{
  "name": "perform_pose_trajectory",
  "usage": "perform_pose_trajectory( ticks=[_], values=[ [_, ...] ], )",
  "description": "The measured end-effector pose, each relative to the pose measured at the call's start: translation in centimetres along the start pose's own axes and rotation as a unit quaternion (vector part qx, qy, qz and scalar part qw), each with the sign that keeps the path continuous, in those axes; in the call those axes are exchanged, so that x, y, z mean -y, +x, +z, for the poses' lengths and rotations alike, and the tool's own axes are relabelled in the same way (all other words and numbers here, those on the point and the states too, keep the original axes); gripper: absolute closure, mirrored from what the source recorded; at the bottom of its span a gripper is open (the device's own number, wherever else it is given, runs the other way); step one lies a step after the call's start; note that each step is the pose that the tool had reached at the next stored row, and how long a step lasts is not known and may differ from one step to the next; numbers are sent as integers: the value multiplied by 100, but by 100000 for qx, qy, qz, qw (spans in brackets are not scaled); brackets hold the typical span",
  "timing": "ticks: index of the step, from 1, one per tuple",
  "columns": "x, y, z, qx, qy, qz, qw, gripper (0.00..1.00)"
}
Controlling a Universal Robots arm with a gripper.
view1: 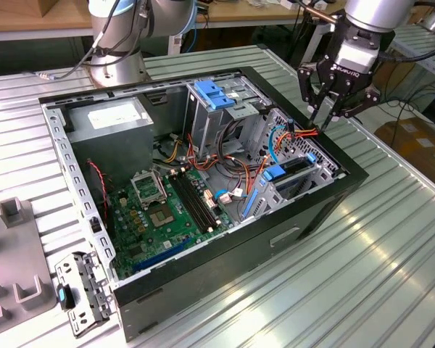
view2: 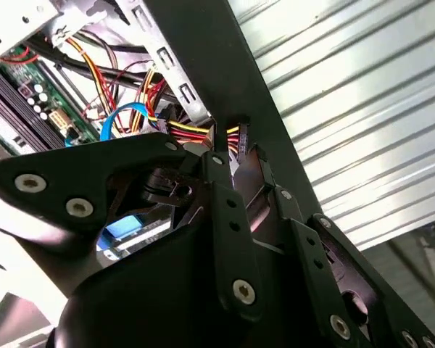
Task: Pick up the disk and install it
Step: 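Insert the first disk wire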
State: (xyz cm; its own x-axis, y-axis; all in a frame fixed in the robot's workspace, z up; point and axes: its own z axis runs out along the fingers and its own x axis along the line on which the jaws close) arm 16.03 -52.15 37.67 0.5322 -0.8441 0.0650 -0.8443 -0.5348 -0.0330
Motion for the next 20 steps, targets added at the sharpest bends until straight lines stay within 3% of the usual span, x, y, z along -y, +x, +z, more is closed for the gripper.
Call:
perform_pose_trajectory(
  ticks=[3, 6, 8, 10, 12, 20],
  values=[
    [3, 2, 11, 86, 166, -2551, 99967, 69],
    [18, 10, 19, 181, 353, -5369, 99855, 69],
    [19, 11, 25, 240, 467, -7141, 99743, 69],
    [19, 11, 35, 324, 638, -9870, 99509, 69],
    [12, 20, 50, 376, 739, -11330, 99353, 69],
    [-1, 42, 88, 401, 876, -14445, 98946, 69]
  ],
)
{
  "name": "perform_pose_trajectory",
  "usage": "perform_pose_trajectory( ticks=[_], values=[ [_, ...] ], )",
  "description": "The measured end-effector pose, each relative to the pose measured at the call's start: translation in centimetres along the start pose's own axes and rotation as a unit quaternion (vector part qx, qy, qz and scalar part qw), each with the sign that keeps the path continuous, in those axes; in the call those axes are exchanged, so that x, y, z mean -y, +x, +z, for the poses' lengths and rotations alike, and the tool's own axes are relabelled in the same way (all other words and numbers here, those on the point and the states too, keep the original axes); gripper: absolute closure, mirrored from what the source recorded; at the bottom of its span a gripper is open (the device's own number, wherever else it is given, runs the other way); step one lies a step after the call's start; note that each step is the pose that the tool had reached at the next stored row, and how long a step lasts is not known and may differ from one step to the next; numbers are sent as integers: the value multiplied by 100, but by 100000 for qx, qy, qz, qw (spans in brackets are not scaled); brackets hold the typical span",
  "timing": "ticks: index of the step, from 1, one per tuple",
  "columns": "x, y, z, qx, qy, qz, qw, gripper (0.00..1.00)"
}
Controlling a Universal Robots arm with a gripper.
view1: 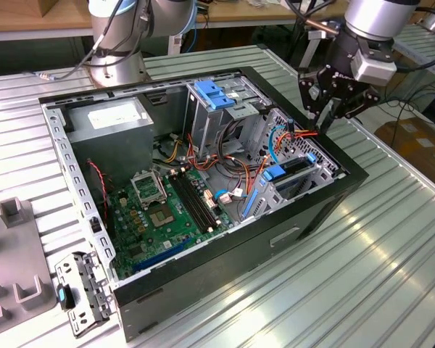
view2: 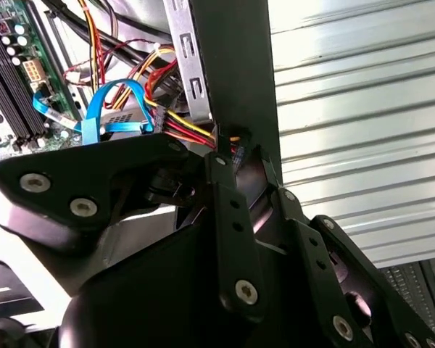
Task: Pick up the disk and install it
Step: 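Insert the first disk wire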
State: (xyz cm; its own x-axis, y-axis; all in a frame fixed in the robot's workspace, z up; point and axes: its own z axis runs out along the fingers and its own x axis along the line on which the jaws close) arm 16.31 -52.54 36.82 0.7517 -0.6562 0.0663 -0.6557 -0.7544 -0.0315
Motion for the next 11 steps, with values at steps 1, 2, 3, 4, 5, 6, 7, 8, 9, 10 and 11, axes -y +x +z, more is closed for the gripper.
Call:
perform_pose_trajectory(
  ticks=[1, 2, 3, 4, 5, 6, 7, 8, 9, 10, 11],
  values=[
    [0, 3, 8, -1, 26, -830, 99997, 69],
    [-3, 6, 17, 14, 64, -1498, 99989, 69],
    [-9, 11, 25, 28, 98, -2162, 99977, 69],
    [-13, 16, 28, 32, 116, -2534, 99968, 69],
    [-18, 20, 29, 32, 125, -2782, 99961, 69],
    [-31, 33, 31, 18, 116, -3171, 99950, 69],
    [-35, 36, 32, 16, 118, -3300, 99945, 69],
    [-36, 36, 32, 14, 119, -3442, 99941, 69],
    [-36, 36, 32, 10, 119, -3511, 99938, 69],
    [-36, 36, 32, 15, 121, -3523, 99938, 71],
    [-36, 36, 32, 12, 121, -3525, 99938, 77]
  ],
)
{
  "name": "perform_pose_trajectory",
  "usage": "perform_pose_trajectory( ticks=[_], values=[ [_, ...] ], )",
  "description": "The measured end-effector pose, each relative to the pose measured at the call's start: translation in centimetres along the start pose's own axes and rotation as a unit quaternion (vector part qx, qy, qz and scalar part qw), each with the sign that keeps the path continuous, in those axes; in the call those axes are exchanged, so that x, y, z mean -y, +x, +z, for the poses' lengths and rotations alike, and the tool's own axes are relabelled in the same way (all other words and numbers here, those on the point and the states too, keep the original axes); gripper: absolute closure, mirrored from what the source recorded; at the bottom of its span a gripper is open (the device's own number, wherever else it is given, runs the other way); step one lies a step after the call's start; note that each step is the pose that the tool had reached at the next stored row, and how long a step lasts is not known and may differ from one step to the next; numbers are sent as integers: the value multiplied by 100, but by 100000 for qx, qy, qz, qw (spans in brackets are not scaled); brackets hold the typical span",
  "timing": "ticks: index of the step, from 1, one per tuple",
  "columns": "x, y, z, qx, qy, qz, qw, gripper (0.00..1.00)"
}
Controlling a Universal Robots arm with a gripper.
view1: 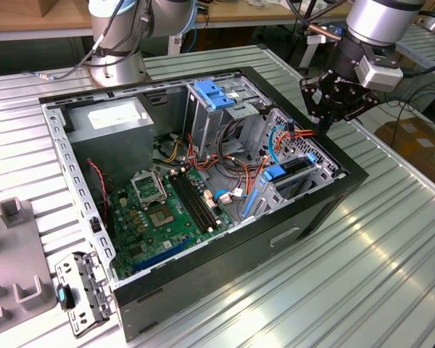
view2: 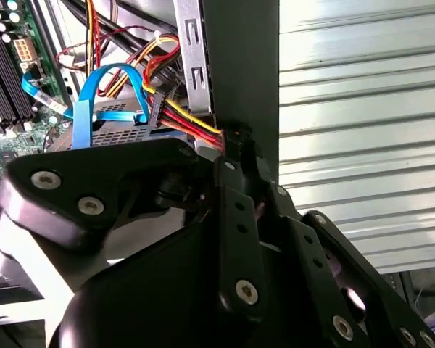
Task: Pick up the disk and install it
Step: 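Insert the first disk wire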
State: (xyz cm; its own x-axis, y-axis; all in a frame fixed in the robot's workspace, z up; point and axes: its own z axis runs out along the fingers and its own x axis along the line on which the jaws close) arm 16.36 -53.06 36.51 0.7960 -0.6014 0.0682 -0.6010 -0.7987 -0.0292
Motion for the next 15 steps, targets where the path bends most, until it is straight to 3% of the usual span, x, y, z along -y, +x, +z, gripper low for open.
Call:
perform_pose_trajectory(
  ticks=[2, 7, 13, 15],
  values=[
    [0, 1, -7, 2, -4, -3, 100000, 83],
    [2, 5, -79, -1, -2, 1, 100000, 83],
    [2, 5, -79, -6, -10, 102, 100000, 83],
    [2, 5, -79, -31, -74, 1077, 99994, 83]
  ],
)
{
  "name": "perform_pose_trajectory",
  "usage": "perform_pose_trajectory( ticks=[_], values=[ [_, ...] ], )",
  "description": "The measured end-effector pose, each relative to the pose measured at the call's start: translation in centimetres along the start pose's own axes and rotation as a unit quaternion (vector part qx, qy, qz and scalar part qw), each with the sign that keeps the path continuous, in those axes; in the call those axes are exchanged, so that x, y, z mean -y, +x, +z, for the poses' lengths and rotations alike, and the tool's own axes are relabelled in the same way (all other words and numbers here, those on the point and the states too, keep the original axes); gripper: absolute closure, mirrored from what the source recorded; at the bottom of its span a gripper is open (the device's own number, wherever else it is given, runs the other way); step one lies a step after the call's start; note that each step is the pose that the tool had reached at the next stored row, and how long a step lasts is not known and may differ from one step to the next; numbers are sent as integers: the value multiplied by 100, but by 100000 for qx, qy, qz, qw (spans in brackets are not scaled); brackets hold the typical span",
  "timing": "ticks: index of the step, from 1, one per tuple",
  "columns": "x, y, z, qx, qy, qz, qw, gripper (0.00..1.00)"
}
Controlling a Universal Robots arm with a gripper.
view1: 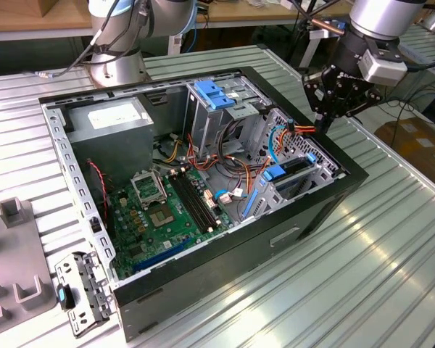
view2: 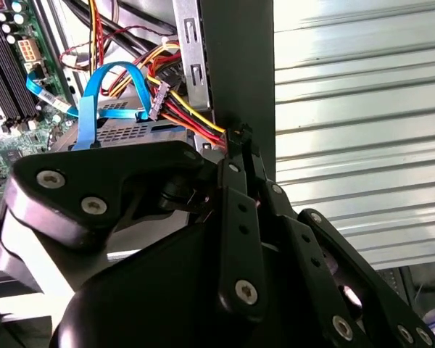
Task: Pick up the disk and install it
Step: 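Insert the first disk wire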
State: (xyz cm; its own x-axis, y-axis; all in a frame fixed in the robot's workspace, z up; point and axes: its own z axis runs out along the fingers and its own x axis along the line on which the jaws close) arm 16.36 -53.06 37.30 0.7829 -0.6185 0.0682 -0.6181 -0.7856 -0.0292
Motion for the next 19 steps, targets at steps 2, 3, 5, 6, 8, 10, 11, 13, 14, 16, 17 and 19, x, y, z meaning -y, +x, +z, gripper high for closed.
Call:
perform_pose_trajectory(
  ticks=[2, 3, 5, 6, 8, 10, 11, 13, 14, 16, 17, 19],
  values=[
    [0, 0, 0, -37, -87, 1262, 99992, 83],
    [-1, 0, 0, -58, -138, 2042, 99979, 83],
    [-1, -1, 0, -99, -230, 3354, 99943, 83],
    [0, 0, 0, -115, -266, 3876, 99924, 83],
    [-1, -1, 0, -156, -361, 5304, 99858, 83],
    [-2, -3, 0, -173, -404, 5942, 99822, 83],
    [-10, -15, -2, -178, -416, 6034, 99817, 83],
    [-30, -39, -4, -180, -421, 6039, 99816, 83],
    [-43, -54, -5, -176, -414, 6038, 99817, 83],
    [-59, -74, -7, -176, -413, 6038, 99817, 83],
    [-64, -79, -7, -175, -415, 6093, 99813, 83],
    [-63, -80, -7, -214, -497, 7235, 99736, 83]
  ],
)
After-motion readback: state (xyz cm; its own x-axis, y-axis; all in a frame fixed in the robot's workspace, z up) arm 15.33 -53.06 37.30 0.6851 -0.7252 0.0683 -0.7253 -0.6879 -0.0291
